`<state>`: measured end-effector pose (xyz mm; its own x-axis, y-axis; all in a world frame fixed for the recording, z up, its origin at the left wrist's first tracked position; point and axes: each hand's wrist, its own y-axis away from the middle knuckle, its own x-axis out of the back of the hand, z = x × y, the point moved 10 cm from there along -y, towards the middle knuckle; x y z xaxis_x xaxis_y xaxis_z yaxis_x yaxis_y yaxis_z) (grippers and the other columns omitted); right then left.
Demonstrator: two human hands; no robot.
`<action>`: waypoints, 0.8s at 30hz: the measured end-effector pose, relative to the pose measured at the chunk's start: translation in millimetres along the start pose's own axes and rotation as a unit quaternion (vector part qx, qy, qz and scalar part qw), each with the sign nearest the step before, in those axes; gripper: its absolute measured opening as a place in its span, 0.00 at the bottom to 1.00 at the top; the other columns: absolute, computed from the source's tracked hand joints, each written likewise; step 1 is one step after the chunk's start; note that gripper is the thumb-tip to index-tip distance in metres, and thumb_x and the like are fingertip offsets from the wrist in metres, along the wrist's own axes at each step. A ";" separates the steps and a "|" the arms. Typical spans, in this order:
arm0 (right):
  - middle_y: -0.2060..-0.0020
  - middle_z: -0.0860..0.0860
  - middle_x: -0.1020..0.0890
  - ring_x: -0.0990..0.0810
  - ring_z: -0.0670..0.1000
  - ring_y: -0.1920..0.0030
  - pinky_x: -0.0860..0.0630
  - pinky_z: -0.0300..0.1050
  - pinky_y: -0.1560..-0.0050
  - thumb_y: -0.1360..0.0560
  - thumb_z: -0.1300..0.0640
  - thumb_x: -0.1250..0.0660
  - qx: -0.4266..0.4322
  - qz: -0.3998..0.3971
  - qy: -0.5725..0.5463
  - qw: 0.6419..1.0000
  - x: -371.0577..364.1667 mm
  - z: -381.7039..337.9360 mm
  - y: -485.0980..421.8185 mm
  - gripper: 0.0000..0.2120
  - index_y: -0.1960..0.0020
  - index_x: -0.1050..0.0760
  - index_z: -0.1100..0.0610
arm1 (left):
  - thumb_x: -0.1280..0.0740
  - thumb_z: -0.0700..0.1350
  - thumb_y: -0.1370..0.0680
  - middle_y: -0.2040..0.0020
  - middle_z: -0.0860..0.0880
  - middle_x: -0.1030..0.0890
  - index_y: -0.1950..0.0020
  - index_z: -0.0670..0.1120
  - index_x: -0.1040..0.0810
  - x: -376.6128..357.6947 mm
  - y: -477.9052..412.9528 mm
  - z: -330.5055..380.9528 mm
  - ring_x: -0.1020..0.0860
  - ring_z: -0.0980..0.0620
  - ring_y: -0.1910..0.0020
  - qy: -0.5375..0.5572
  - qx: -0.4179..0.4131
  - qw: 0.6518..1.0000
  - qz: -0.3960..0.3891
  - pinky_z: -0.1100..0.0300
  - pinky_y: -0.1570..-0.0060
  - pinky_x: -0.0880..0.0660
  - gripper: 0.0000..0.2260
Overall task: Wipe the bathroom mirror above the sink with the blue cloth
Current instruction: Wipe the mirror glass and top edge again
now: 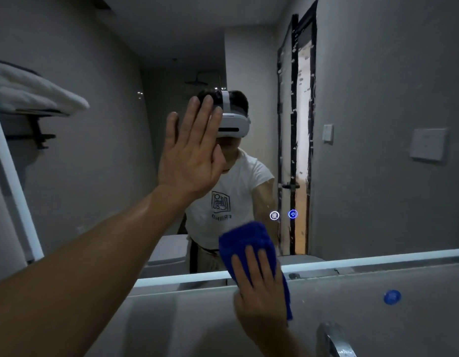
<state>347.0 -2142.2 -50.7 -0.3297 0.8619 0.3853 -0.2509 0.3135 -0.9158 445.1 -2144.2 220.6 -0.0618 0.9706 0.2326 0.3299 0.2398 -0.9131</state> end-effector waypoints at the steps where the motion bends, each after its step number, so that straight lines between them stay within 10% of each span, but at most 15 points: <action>1: 0.20 0.54 0.51 0.49 0.57 0.21 0.54 0.59 0.22 0.25 0.56 0.40 -0.003 0.006 0.001 1.000 0.1 5.9 13.3 0.32 0.22 0.44 0.52 | 0.51 0.52 0.18 0.18 0.43 0.48 0.19 0.44 0.48 -0.3 0.3 0.8 0.51 0.45 0.19 -0.002 -0.002 1.000 0.003 0.39 0.23 0.50 0.28; 6: 0.20 0.52 0.58 0.59 0.55 0.20 0.61 0.56 0.23 0.25 0.50 0.45 -0.071 0.032 -0.024 0.997 36.1 39.5 -77.3 0.38 0.19 0.59 0.49 | 0.50 0.52 0.18 0.19 0.43 0.47 0.19 0.44 0.47 1.4 0.2 -0.5 0.50 0.45 0.20 -0.008 -0.002 1.000 0.012 0.39 0.24 0.49 0.29; 15: 0.21 0.55 0.49 0.50 0.61 0.22 0.45 0.69 0.28 0.27 0.54 0.47 -0.259 0.071 -0.047 0.962 56.5 145.4 -80.5 0.36 0.20 0.51 0.54 | 0.47 0.50 0.18 0.20 0.42 0.42 0.20 0.42 0.42 7.3 0.4 3.6 0.45 0.43 0.20 -0.012 -0.008 0.999 0.047 0.37 0.26 0.45 0.27; 24: 0.20 0.51 0.57 0.55 0.55 0.20 0.52 0.60 0.24 0.24 0.53 0.44 0.026 0.008 -0.009 1.000 28.6 49.5 -59.1 0.37 0.19 0.58 0.49 | 0.50 0.52 0.18 0.19 0.42 0.46 0.19 0.43 0.47 5.1 0.1 3.3 0.49 0.44 0.20 0.003 0.000 1.000 0.013 0.39 0.24 0.48 0.28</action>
<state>307.3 -2155.8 20.1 -0.3499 0.8591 0.3736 -0.2932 0.2783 -0.9147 441.6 -2139.1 220.7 -0.0482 0.9765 0.2099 0.3316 0.2139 -0.9188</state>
